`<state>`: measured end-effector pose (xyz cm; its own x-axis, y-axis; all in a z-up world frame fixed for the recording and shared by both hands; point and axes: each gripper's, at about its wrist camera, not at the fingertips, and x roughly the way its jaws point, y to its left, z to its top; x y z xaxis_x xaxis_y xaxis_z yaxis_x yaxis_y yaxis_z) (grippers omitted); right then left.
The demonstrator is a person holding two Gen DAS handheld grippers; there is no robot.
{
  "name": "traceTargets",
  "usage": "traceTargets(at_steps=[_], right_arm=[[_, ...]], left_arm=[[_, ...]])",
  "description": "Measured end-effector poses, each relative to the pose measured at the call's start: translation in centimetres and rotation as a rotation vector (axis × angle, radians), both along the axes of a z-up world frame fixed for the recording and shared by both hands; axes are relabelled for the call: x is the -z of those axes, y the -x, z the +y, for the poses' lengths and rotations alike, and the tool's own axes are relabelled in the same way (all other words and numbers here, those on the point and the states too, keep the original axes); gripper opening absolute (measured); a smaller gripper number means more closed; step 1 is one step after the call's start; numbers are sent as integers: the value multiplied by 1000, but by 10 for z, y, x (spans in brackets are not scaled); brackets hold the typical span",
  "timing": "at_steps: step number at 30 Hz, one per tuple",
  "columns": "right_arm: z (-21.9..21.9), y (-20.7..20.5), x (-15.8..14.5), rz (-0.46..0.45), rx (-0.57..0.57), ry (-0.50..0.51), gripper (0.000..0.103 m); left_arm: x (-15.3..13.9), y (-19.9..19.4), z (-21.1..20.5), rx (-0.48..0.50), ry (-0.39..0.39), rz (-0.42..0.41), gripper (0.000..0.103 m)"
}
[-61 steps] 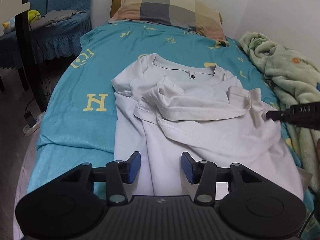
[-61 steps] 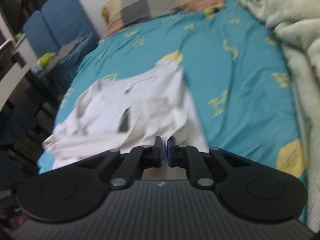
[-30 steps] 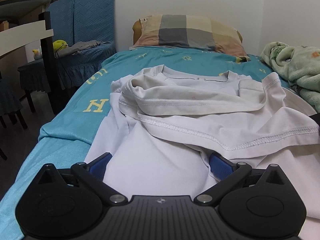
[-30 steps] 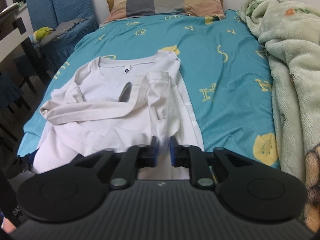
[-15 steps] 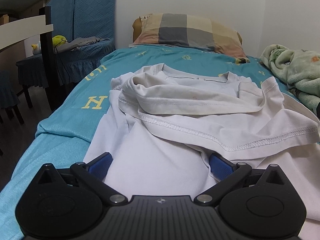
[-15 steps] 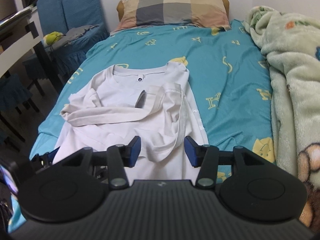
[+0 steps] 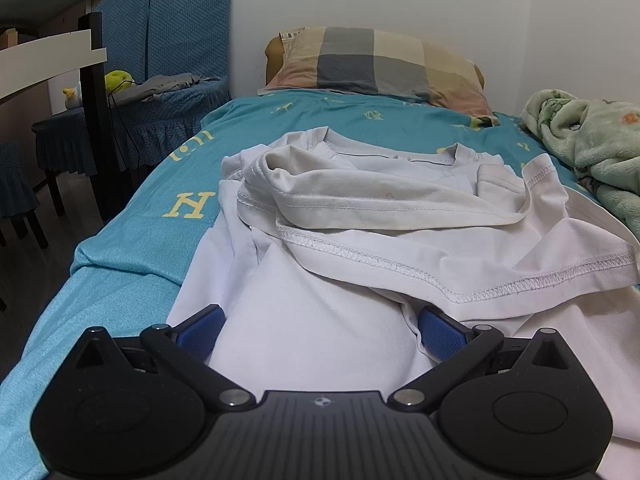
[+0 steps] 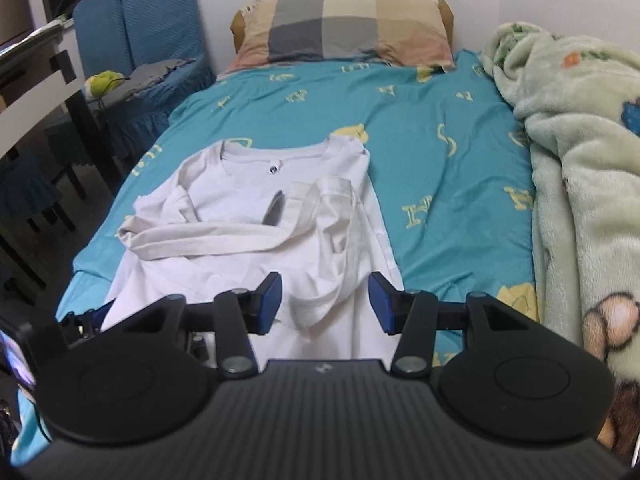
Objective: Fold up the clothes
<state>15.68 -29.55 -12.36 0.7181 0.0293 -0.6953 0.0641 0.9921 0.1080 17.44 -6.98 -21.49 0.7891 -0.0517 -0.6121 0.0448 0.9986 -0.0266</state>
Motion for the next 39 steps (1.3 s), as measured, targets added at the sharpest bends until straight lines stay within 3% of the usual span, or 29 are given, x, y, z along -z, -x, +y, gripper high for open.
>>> traceTargets(at_steps=[8, 11, 18, 22, 31, 32, 34, 36, 39], right_arm=[[-4, -2, 11, 51, -1, -32, 49], [-1, -3, 14, 71, 16, 10, 49], [-6, -2, 8, 18, 38, 45, 50], [-16, -3, 11, 31, 50, -12, 50], [-12, -1, 7, 12, 55, -39, 50], [-14, 1, 7, 9, 58, -47, 51], [-18, 5, 5, 5, 70, -70, 65], [-23, 8, 4, 1, 84, -99, 72], [-31, 14, 5, 22, 99, -167, 74]], left_arm=[[0, 0, 0, 0, 0, 0, 103], [0, 0, 0, 1, 0, 0, 103], [0, 0, 0, 1, 0, 0, 103], [0, 0, 1, 2, 0, 0, 103], [0, 0, 1, 2, 0, 0, 103], [0, 0, 1, 2, 0, 0, 103], [0, 0, 1, 2, -1, 0, 103], [0, 0, 1, 2, -6, -1, 103], [1, 0, 2, 2, 3, -3, 103]])
